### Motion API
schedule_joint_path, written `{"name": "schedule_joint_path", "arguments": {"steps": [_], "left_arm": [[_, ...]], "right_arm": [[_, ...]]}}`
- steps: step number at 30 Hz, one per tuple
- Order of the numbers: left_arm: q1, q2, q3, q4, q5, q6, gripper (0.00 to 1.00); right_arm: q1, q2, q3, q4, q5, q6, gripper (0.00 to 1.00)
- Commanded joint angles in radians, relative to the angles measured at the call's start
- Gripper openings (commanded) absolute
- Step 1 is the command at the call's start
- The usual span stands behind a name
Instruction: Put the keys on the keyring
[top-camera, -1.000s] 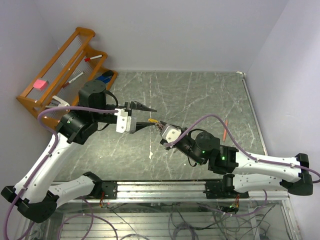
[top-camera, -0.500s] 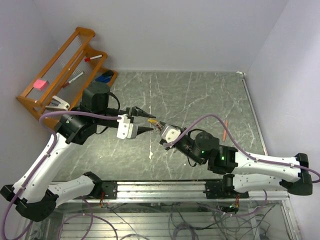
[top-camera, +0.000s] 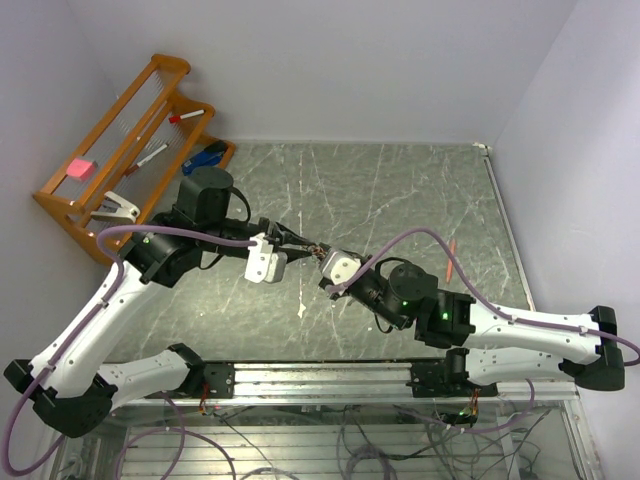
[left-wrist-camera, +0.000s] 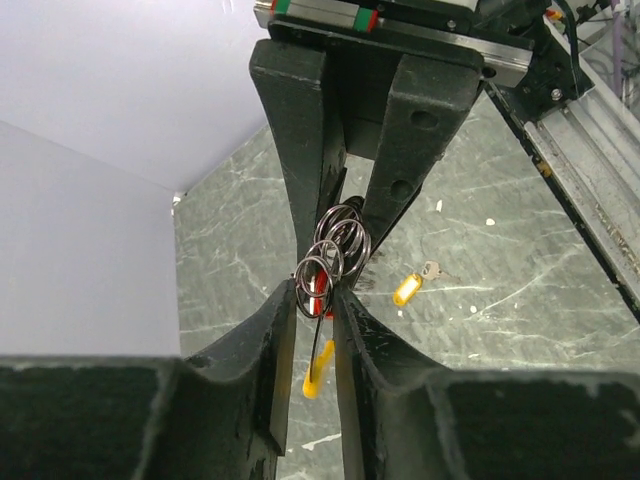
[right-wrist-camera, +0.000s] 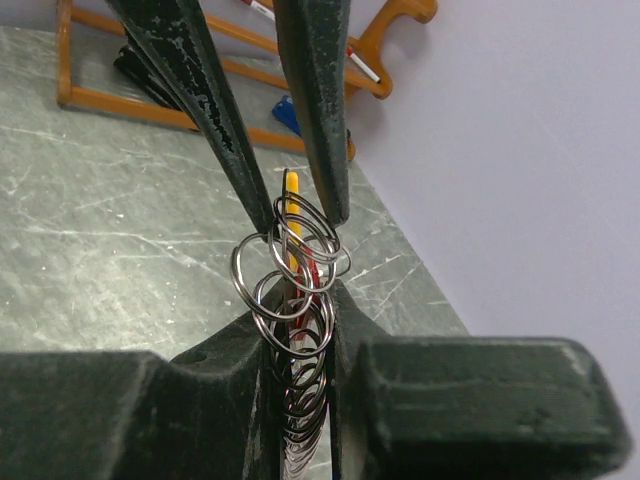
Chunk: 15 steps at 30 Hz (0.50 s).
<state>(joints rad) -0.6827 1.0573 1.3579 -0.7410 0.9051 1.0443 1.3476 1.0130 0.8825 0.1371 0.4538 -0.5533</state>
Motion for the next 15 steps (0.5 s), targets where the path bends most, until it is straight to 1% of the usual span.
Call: {"name": "schedule_joint_path", "arguments": {"steps": [1, 3, 4, 7, 15], "left_arm": [[-0.016, 0.006, 0.007, -0.010, -0.023, 0.023, 0.24], [-0.020, 0.006, 0.009, -0.015, -0.032, 0.026, 0.13], [-0.021, 0.004, 0.007, -0.013, -0.036, 0.023, 0.09], [-0.025, -0.002, 0.001, -0.003, -0.041, 0.019, 0.07], [-0.034, -0.023, -0.011, -0.002, -0.074, 0.039, 0.07]], "right_arm": [[0.004, -0.006, 0.029, 0.030, -0.015, 0.017, 0.00], [0.004, -0.014, 0.027, 0.028, -0.015, 0.020, 0.00], [0.005, -0.018, 0.027, 0.027, -0.013, 0.022, 0.00], [0.004, -0.031, 0.025, 0.028, -0.007, 0.027, 0.00], [0.005, -0.040, 0.021, 0.024, -0.007, 0.046, 0.00]]}}
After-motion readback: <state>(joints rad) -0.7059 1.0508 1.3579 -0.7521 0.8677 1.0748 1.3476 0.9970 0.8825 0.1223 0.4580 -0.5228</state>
